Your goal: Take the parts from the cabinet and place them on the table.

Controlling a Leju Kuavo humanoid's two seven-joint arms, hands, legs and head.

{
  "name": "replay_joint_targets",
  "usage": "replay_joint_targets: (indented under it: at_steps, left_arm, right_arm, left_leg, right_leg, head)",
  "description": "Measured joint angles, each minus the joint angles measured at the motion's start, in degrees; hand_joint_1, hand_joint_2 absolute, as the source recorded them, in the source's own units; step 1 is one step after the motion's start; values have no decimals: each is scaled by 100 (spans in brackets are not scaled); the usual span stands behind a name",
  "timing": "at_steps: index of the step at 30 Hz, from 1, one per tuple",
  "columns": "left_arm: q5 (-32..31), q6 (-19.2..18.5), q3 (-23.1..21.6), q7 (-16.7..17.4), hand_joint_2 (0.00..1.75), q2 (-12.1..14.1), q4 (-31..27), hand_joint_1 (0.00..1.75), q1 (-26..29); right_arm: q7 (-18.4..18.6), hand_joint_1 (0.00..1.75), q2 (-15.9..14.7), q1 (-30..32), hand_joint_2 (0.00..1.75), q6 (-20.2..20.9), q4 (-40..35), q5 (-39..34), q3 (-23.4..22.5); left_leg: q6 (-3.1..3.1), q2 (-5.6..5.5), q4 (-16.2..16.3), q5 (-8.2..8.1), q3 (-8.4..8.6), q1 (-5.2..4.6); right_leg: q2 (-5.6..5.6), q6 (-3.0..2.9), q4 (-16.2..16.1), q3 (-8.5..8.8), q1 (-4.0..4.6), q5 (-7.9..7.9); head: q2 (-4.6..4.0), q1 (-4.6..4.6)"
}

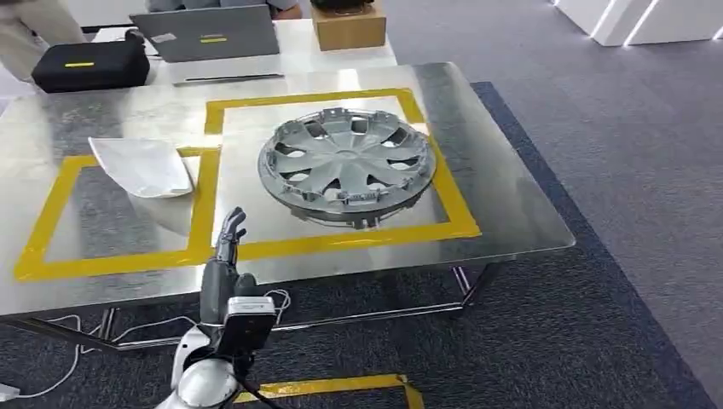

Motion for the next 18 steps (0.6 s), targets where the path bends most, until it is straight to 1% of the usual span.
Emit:
replay_joint_targets:
  at_steps: [1,2,3,4,5,6,7,8,9,10,11,13,17,18]
  left_arm:
    - [0,2,4,0,0,0,0,0,-7]
    - [-2,4,2,4,0,0,0,0,-1]
    - [0,7,-2,2,0,-2,0,0,0]
    - [0,7,-4,2,0,-2,0,0,7]
    - [0,9,-2,2,0,2,0,0,8]
    - [0,9,-4,2,0,2,0,0,2]
    - [-2,6,-4,2,0,2,0,0,0]
    - [0,4,-4,2,0,4,0,0,1]
    - [0,0,-4,2,0,4,0,0,-2]
    - [0,-2,-4,2,0,11,0,0,0]
    - [0,-4,-4,2,0,18,0,0,0]
    - [0,-7,-2,2,0,31,0,0,0]
    - [0,-13,-2,2,0,35,0,0,0]
    - [0,-13,-2,2,0,35,-2,0,-1]
  right_arm:
    - [0,0,16,-11,0,9,0,0,-2]
    - [-2,0,15,-14,0,9,0,0,-4]
    - [0,0,13,-2,0,9,0,0,-7]
    - [0,0,13,14,0,11,0,0,-7]
    - [0,0,13,26,0,11,0,0,-7]
    - [2,0,13,29,0,9,0,0,-9]
    - [2,0,13,28,0,4,0,0,-9]
    - [5,0,15,25,0,-11,0,0,-11]
    - [11,0,20,22,0,-20,0,0,-11]
    - [22,0,26,19,0,-50,0,0,-11]
    - [24,0,28,18,0,-63,0,0,-13]
    - [31,0,39,17,0,-70,0,0,-13]
    - [33,0,42,16,0,-92,0,0,-13]
    - [39,0,50,14,0,-116,0,4,-13]
  left_leg:
    - [-80,-12,87,-29,-67,-30]
    - [-101,-24,135,-16,-109,-28]
    - [-124,-25,131,4,-123,-16]
    - [-148,-25,110,34,-125,-1]
    - [-166,-26,104,-20,-129,11]
    - [-145,-33,99,14,-120,9]
    - [-92,-32,97,62,-131,9]
    - [-49,-32,95,67,-131,8]
    - [-19,-33,94,62,-141,11]
    - [-29,-33,94,61,-144,10]
    - [-31,-33,94,64,-147,10]
    - [-33,-33,99,64,-154,8]
    - [-1,-31,139,41,-190,-10]
    - [2,-31,136,43,-193,-31]
  right_leg:
    - [66,-11,-90,19,73,-117]
    - [80,-175,-53,21,62,-91]
    - [84,-208,-20,-12,80,-88]
    - [85,-257,-17,-27,101,-71]
    - [84,-264,-25,-30,76,-63]
    - [88,-273,-25,-42,81,-57]
    - [89,-280,-18,-49,89,-54]
    - [88,-289,-18,-50,99,-49]
    - [85,-305,-18,-53,93,-41]
    - [81,-305,-16,-59,96,-41]
    - [78,-305,-15,-65,93,-41]
    - [75,-305,-12,-67,94,-40]
    - [65,-301,-20,-70,98,-40]
    - [59,-276,-64,-53,88,-24]
  head:
    - [0,52]
    - [0,33]
    - [0,22]
    - [0,26]
    - [0,35]
    - [0,26]
    - [0,2]
    - [0,-2]
    - [0,-2]
    - [0,5]
    - [0,-11]
    - [0,-13]
    - [0,-9]
    - [0,-7]
